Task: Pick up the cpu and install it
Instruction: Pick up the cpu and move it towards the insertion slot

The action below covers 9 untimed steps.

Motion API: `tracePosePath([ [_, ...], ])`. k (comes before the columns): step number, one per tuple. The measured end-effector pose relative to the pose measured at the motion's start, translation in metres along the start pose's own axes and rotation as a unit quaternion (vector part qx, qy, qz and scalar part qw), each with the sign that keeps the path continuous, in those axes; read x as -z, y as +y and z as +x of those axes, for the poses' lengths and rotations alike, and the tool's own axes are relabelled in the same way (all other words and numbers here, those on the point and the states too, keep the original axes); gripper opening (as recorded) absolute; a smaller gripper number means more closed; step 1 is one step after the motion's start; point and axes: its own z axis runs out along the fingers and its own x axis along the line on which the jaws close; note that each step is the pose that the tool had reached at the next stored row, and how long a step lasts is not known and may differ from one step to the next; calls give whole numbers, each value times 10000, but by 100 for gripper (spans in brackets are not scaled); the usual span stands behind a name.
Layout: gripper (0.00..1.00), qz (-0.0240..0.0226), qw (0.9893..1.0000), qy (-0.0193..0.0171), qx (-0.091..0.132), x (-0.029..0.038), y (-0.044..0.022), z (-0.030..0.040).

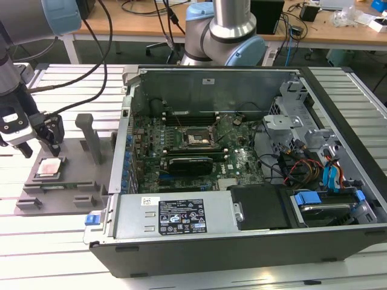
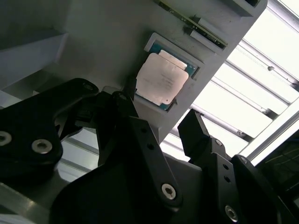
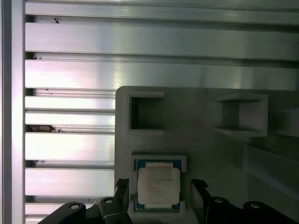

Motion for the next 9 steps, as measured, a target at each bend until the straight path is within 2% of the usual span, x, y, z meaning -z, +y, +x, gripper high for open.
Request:
tracePosePath([
  [9,63,0,10000,0,2,-112,0,-9],
])
